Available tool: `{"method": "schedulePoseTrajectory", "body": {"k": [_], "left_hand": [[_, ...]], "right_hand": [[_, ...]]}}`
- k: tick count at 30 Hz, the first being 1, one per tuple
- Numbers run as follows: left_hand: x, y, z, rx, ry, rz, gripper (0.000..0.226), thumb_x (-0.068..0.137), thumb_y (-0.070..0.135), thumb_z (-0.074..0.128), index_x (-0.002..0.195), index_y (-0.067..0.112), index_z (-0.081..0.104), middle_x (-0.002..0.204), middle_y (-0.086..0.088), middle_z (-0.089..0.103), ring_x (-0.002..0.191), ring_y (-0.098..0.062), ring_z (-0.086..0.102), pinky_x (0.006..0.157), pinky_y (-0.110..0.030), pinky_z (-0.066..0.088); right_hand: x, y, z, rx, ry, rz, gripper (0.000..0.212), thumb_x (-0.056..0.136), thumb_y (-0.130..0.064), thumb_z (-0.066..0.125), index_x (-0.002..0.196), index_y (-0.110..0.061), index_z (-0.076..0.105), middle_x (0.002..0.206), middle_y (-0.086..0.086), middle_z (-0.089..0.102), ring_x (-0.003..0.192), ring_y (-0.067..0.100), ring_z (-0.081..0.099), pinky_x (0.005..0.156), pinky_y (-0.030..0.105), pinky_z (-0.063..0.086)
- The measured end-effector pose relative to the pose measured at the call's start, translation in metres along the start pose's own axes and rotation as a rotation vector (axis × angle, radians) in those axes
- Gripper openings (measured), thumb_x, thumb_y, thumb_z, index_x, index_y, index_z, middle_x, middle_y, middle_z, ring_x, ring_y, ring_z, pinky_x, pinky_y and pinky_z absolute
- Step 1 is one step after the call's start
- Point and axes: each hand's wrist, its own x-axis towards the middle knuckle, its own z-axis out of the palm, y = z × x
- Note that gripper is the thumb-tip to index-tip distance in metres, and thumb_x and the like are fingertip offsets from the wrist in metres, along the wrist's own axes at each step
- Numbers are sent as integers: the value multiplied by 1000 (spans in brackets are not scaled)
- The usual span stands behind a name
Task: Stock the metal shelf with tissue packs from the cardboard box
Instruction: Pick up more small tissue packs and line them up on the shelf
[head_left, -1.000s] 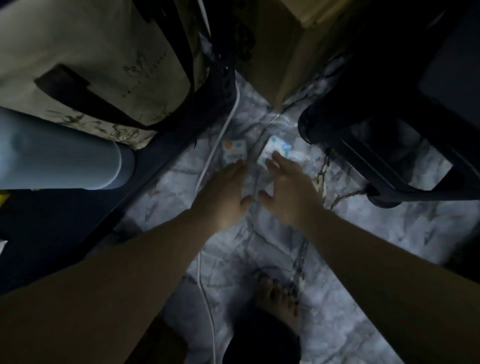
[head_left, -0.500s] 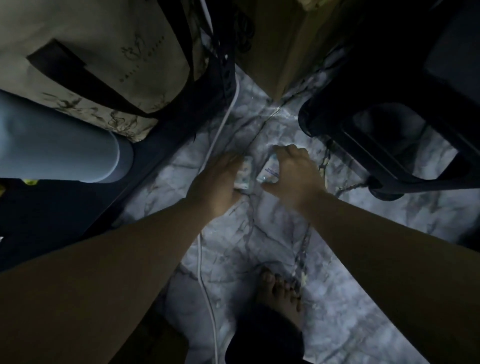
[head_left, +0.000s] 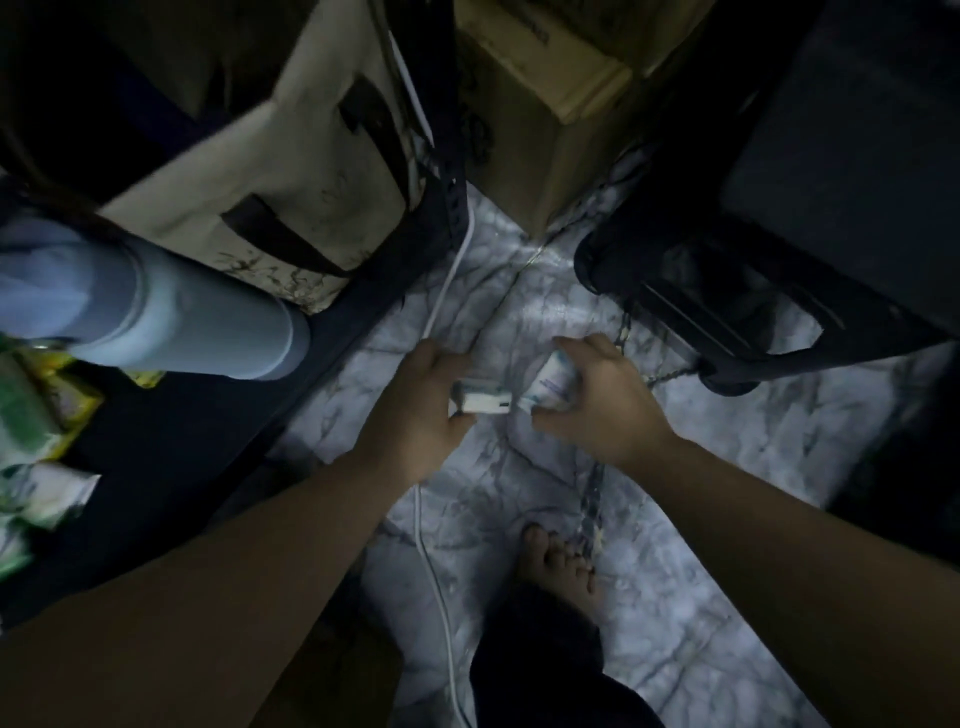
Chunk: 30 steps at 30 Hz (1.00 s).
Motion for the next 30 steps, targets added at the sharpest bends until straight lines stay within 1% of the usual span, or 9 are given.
{"method": "schedulePoseTrajectory", "body": {"k": [2,4,9,12,15,21,25,27,30], "left_hand": [[-18,21,-29,-7,12,31,37,85,5,77,121,5,69,113,-7,53,100,-13,55,86,-18,46],[-38,46,-59,-36,19,37,37,83,0,78,119,5,71,110,0,51,95,1,46,86,-2,36],[-89,116,-152,-118,78,18,36,83,1,79,117,9,72,109,7,49,93,11,53,84,2,35],[-118,151,-211,-115,148,39,29,85,10,81,112,15,72,105,19,43,89,5,52,81,2,37],[-149,184,-270,-61,237,68,23,85,15,83,106,15,73,100,16,44,83,3,49,79,1,36],[-228,249,-378,-90,359,109,16,90,26,78,102,17,72,95,8,52,81,-2,53,74,-7,41],[-295,290,-441,-141,433,105,14,91,26,80,99,19,72,95,6,55,83,-9,58,70,-18,47],[-328,307,-470,-132,478,90,13,90,23,81,100,19,73,95,6,56,84,-7,58,70,-15,46],[-374,327,-508,-122,560,77,15,88,21,82,101,22,75,95,8,57,87,-5,59,72,-13,45]], "right_hand": [[-29,-21,-18,65,-27,-26,94,67,-48,81,150,-15,49,127,4,49,113,28,55,92,38,50],[-59,-45,-36,143,-18,-32,84,73,-34,87,147,-16,52,123,3,50,108,24,55,92,40,50],[-124,-112,-92,254,89,-65,84,76,-32,88,150,-21,50,122,-10,51,109,9,54,89,28,51],[-159,-158,-134,296,159,-127,86,73,-32,88,149,-21,51,116,-20,51,108,0,55,85,16,46],[-198,-208,-178,300,194,-195,84,72,-30,89,148,-24,52,116,-20,52,109,-6,54,83,9,42],[-286,-310,-251,285,249,-368,79,68,-45,83,140,-28,57,117,-13,58,107,3,60,85,24,52],[-349,-371,-284,285,264,-505,77,70,-34,89,140,-24,58,119,-17,58,110,3,60,87,17,50],[-376,-400,-295,286,244,-561,77,71,-25,92,140,-22,59,122,-15,58,114,3,60,87,16,50],[-412,-446,-307,254,236,-656,77,70,-30,90,140,-22,60,120,-13,59,112,2,59,85,12,46]]}}
